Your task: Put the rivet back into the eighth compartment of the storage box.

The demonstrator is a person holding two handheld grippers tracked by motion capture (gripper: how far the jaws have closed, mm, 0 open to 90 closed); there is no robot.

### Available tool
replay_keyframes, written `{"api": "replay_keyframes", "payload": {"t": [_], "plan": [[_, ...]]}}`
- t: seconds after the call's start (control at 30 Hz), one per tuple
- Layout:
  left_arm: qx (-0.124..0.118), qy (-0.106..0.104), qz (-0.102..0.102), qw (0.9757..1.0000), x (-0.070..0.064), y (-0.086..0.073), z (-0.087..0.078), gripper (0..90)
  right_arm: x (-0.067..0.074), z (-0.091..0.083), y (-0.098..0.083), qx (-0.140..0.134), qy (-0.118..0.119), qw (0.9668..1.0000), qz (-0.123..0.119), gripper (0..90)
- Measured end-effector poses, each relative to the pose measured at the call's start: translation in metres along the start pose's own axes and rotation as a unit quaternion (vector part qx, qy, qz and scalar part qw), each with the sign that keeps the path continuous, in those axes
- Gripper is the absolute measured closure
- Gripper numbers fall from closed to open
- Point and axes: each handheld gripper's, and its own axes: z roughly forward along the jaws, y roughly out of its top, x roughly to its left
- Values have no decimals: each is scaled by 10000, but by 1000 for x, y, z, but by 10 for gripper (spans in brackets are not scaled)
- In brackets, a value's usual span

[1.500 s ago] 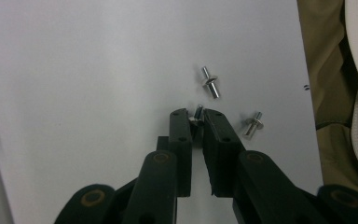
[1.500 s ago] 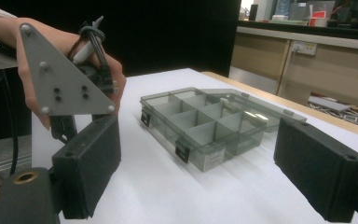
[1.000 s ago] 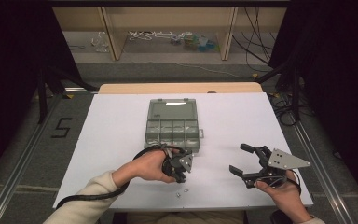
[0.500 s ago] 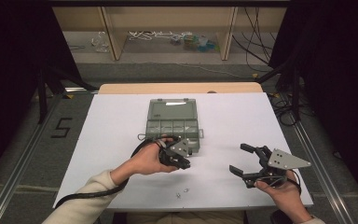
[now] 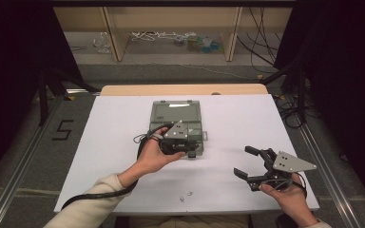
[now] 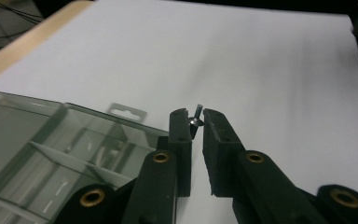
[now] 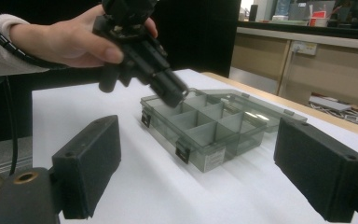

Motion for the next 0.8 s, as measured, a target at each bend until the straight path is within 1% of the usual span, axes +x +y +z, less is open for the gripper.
{"api": "replay_keyframes", "payload": {"t": [0.03, 0.07, 0.1, 0.2, 0.27, 0.3, 0.33, 0.37, 0.4, 0.43, 0.47, 0.5, 0.53, 0.67, 0.8], "plan": [[-22, 50, -44, 10000, 2, 1, 0, 813, 0, 0, 0, 0, 0, 10000, 0, 156], [-109, 142, -163, 9997, 3, 2, 1, 813, 0, 0, 0, 11, 15, 10000, -2, 157], [-185, 186, -226, 9994, 5, 2, 2, 813, 0, 0, 0, 28, 12, 10000, -24, 157], [-229, 342, -310, 9987, 8, 4, 5, 813, 0, 0, 0, 36, 17, 10000, -8, 156], [-215, 422, -362, 9982, 10, 5, 9, 813, 0, 0, 0, 5, 3, 10000, 2, 157], [-250, 447, -383, 9980, 10, 5, 11, 813, 0, 0, 0, 1, 4, 10000, 5, 157], [-242, 431, -369, 9981, 11, 5, 13, 813, 0, 0, 0, 1, 3, 10000, 5, 157], [-193, 466, -395, 9979, 11, 5, 13, 813, 0, 0, 0, 2, 5, 10000, 5, 157], [-195, 462, -384, 9980, 12, 5, 14, 812, 0, 0, 0, 1, 7, 10000, 7, 157], [-200, 501, -428, 9976, 13, 4, 16, 812, 0, 0, 0, 1, 7, 10000, 7, 157], [-219, 558, -392, 9974, 15, 4, 17, 812, 0, 0, 0, 34, 10, 10000, -13, 157], [-213, 561, -409, 9974, 15, 3, 18, 812, 0, 0, 0, 32, 16, 10000, -15, 157], [-168, 594, -393, 9973, 17, 3, 18, 812, 0, 0, 0, 21, 25, 10000, -15, 157], [-234, 650, -453, 9966, 18, 3, 18, 812, 0, 0, 0, 6, 7, 10000, 5, 156], [-210, 655, -359, 9970, 18, 4, 20, 812, 0, 0, 0, 34, 16, 10000, -5, 157]]}}
